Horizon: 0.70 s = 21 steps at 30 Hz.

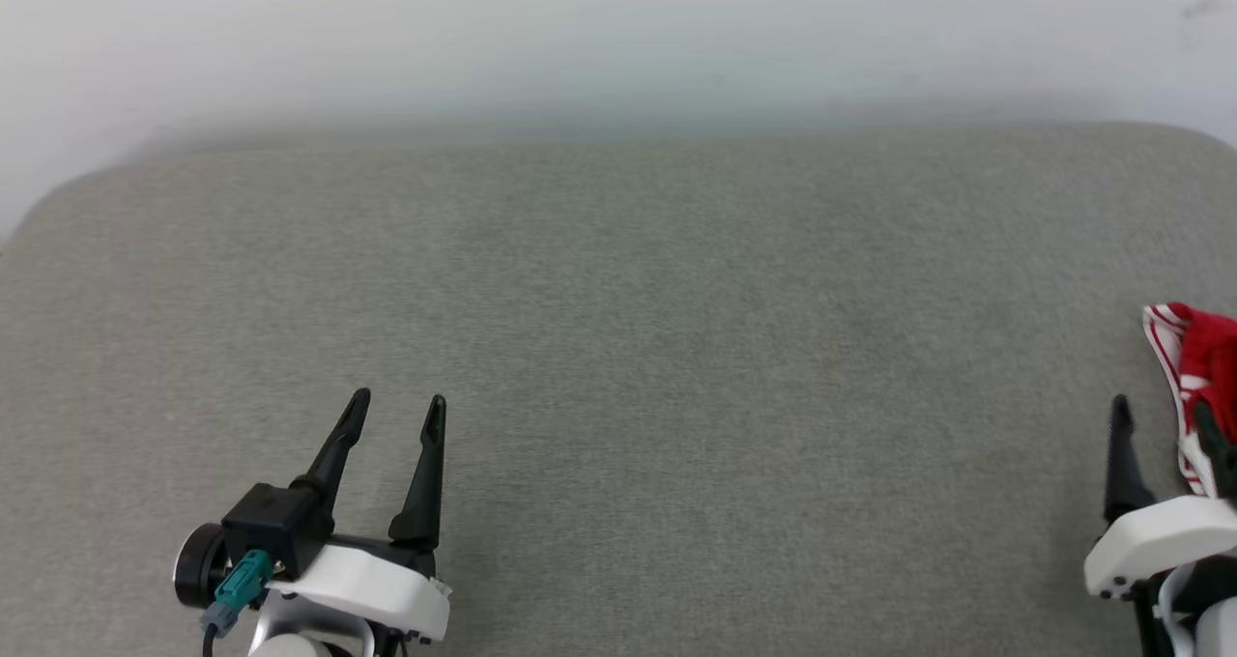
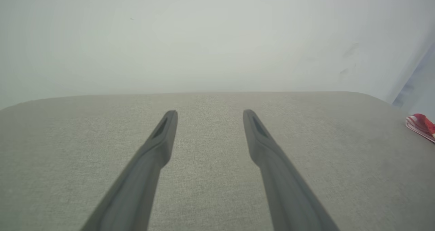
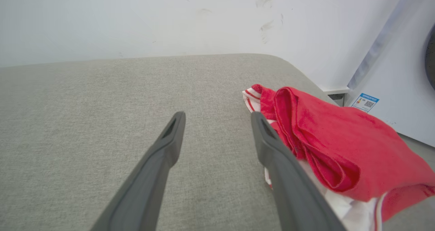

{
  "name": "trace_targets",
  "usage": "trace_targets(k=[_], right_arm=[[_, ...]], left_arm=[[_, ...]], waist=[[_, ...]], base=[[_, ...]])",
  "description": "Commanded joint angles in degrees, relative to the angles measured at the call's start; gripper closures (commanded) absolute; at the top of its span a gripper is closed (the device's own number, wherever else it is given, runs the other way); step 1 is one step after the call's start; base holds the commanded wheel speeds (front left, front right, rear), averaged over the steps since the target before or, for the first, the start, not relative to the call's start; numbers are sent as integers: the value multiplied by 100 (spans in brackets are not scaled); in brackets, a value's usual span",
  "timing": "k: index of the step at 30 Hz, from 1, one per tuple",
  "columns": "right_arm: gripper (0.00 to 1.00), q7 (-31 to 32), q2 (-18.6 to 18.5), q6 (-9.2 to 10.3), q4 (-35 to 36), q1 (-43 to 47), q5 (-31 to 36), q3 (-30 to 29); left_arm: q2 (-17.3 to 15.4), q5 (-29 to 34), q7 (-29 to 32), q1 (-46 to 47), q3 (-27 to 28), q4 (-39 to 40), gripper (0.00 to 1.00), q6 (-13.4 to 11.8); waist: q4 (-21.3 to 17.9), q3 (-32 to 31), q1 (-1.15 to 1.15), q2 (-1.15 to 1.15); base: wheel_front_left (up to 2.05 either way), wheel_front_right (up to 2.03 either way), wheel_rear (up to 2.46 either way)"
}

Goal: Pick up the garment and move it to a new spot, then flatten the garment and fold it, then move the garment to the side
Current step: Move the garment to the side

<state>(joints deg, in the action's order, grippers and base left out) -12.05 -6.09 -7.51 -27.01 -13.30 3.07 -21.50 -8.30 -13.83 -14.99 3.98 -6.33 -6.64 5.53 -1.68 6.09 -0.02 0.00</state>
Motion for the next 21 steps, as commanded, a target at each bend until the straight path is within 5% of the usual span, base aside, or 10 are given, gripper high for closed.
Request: trace_targets(k=[1,11,21], right_arm=[[0,27,71,6,169,159,-7,53],[0,631,321,5,1969,1279,-689,1110],[0,1112,323,5,3284,2352,-1103,1331]], left_arm=[[11,25,-23,-85,33,-47,0,-3],[-62,220,-23,-362,326,-340,0,-68],[-63,338,-23,-516,325,-460,0,14]], waist=[[239,-212,2,0],[601,-649,2,0],[538,-819,2,0]], base=[[0,0,0],[0,0,0],[0,0,0]])
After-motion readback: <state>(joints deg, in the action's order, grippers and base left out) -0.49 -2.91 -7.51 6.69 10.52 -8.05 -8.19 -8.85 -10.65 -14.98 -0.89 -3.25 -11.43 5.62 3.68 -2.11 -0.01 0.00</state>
